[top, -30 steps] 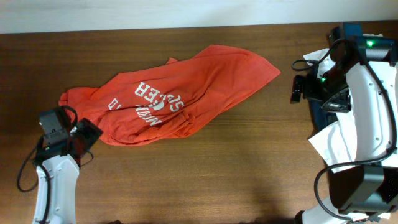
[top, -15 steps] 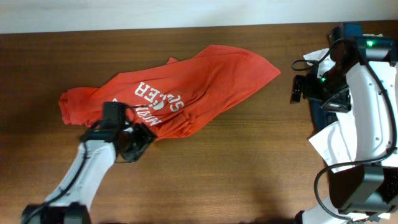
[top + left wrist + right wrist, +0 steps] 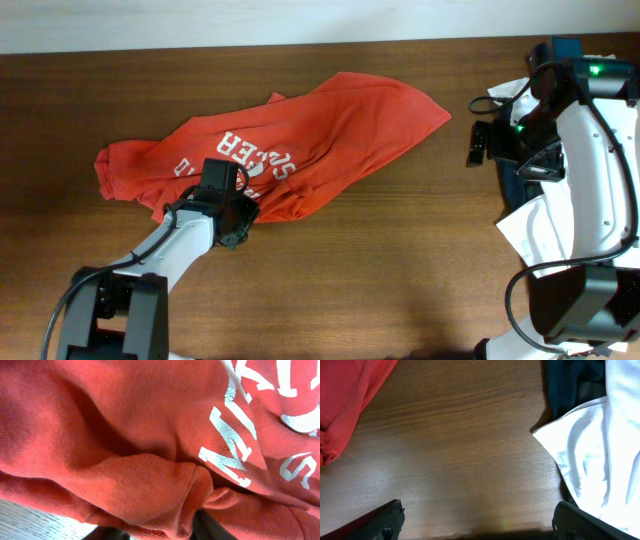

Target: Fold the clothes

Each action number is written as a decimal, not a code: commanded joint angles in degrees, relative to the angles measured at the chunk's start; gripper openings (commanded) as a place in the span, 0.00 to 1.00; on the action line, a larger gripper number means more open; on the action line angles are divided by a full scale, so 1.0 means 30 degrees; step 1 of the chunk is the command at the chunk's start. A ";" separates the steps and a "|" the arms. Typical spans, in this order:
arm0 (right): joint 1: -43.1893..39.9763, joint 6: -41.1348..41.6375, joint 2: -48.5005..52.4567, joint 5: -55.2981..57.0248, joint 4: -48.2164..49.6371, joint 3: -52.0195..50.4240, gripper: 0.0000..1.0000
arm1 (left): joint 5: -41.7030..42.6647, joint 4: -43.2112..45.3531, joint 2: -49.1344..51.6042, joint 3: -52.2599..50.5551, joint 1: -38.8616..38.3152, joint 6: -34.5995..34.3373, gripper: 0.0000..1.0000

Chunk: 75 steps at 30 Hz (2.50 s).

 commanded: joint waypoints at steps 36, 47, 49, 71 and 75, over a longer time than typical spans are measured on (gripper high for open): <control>0.0015 -0.0044 -0.0306 0.0313 -0.0044 0.0073 0.99 | 0.1399 -0.5166 -0.1020 -0.0058 0.0131 0.7329 0.00; 0.1056 -0.0189 0.0226 -0.2091 0.2739 -0.4408 0.98 | 0.1137 -0.9355 -0.8102 -0.0058 0.6164 1.2590 0.02; 0.1566 -0.0175 0.0226 -0.4102 0.4991 -0.7038 0.99 | 0.1180 -0.9989 -0.8080 -0.0058 0.6164 1.2590 0.03; 0.4218 0.5683 0.1894 -0.3177 2.3547 -1.6050 0.90 | 0.1188 -1.0433 -0.8080 -0.0058 0.6164 1.2582 0.03; 0.4175 0.5668 0.2011 -0.3118 2.4939 -1.6050 0.41 | 0.1188 -1.0455 -0.8080 -0.0058 0.6164 1.2590 0.04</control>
